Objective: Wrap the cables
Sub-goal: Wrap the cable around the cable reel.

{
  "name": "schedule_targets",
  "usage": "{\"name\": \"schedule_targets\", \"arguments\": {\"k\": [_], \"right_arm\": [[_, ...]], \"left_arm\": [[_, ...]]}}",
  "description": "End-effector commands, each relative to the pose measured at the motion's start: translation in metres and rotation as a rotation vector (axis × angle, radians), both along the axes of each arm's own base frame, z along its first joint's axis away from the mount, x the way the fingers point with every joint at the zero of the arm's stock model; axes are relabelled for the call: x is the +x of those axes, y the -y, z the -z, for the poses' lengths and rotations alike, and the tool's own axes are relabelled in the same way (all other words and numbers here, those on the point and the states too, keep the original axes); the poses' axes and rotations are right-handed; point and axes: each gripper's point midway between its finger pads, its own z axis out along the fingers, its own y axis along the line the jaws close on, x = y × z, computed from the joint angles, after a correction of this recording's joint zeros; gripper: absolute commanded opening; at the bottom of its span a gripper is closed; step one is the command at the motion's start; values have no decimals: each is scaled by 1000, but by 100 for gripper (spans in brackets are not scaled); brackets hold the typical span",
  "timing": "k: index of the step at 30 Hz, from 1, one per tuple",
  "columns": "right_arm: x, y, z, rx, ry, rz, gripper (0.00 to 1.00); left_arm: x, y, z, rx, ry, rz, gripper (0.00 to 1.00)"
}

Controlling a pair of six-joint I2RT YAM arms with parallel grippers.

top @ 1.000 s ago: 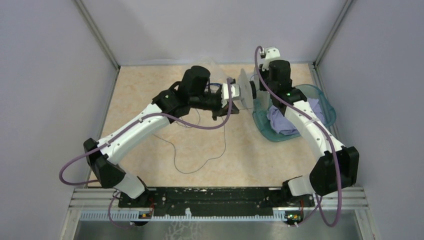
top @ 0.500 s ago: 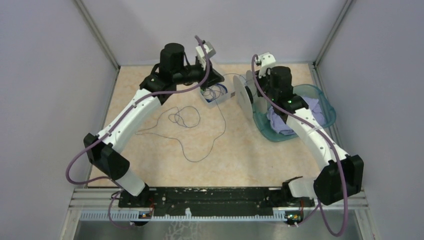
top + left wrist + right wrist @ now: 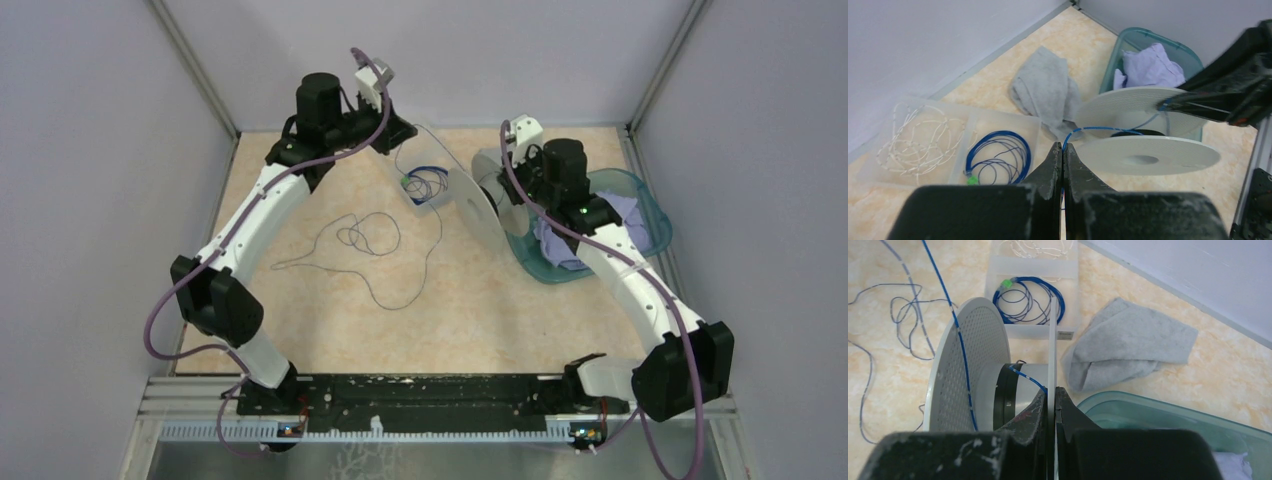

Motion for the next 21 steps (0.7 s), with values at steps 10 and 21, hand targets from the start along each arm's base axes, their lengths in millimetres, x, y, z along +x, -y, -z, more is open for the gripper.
{"name": "schedule_targets", "arguments": {"k": [10,21], "right_arm": [[-34,-40,-106,231,101,-214,0],[-22,-30,-149,349,82,-111,0]], "left_arm": [[63,-67,71,35,-115,-233,0],[44,-56,121,40,-212,-107,0]]}}
